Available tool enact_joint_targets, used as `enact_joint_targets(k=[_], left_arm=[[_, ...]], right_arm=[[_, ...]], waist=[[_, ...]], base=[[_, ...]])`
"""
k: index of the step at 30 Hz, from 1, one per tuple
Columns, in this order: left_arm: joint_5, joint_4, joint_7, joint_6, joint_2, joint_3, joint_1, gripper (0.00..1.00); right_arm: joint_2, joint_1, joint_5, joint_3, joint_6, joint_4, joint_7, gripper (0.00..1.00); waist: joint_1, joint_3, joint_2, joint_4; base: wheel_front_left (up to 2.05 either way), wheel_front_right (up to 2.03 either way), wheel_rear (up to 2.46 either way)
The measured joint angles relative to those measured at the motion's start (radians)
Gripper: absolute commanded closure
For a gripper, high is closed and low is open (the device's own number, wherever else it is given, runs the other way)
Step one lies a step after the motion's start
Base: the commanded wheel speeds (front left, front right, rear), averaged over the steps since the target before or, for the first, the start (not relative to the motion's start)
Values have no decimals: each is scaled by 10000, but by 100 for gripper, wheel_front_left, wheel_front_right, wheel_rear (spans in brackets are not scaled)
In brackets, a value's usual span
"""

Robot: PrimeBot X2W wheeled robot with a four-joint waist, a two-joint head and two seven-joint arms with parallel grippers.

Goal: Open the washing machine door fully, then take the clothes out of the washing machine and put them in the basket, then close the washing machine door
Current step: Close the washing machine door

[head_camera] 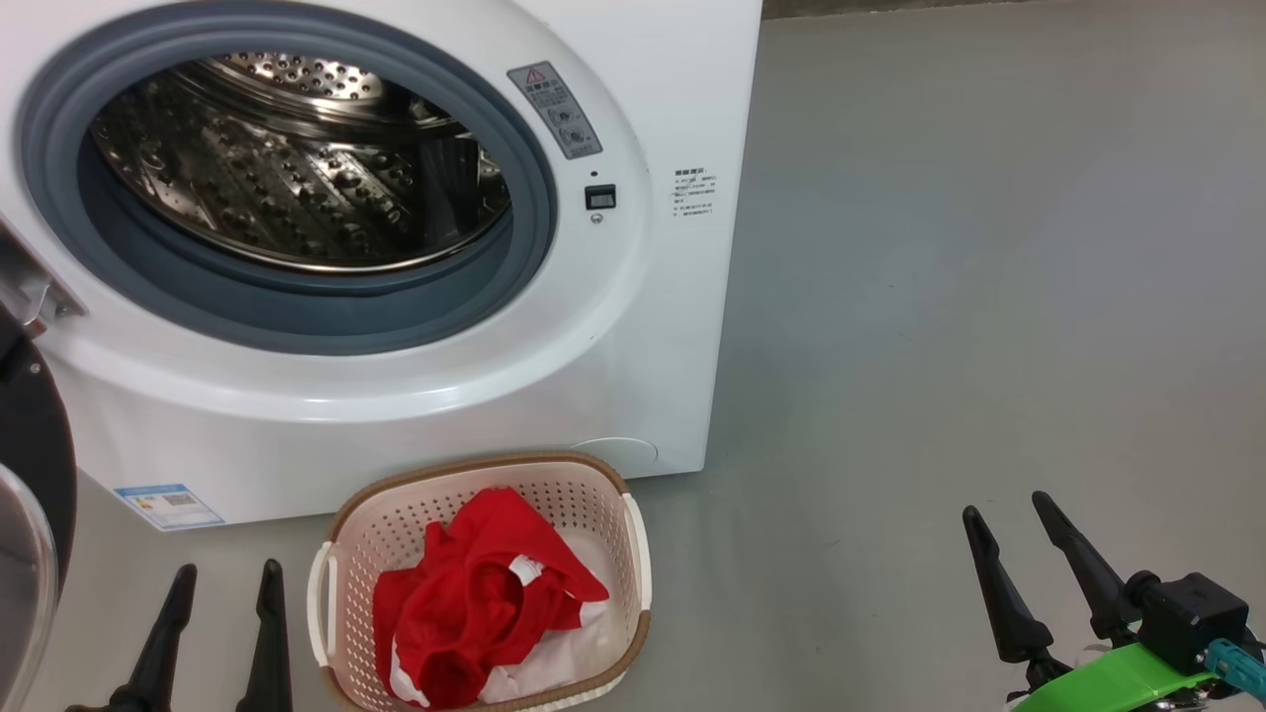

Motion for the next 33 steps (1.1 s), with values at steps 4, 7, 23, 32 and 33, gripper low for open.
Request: enact_joint_targets(k=[4,7,23,32,33], left_arm=[[0,2,0,0,-4,-6,0,0],[15,12,0,0,-17,2,0,0],[-46,708,0,0,-353,391,312,0],[-100,909,0,2,-426,487,406,0],[-151,922,0,2,-426,497,407,0]], right_arm=[[0,0,0,4,0,2,-2,0],[-4,0,0,56,0,4,-2,0],[-360,-105,291,1281,0,341,0,0],[-489,-564,395,1835,0,537,0,0],[-491,-608,408,1891,0,573,0,0]], waist=[[0,-37,0,49],[0,-85,0,144],[0,-324,0,1693],[1,-415,0,2982],[0,-421,0,3131]], base=[[0,0,0],[0,0,0],[0,0,0],[0,0,0],[0,0,0]])
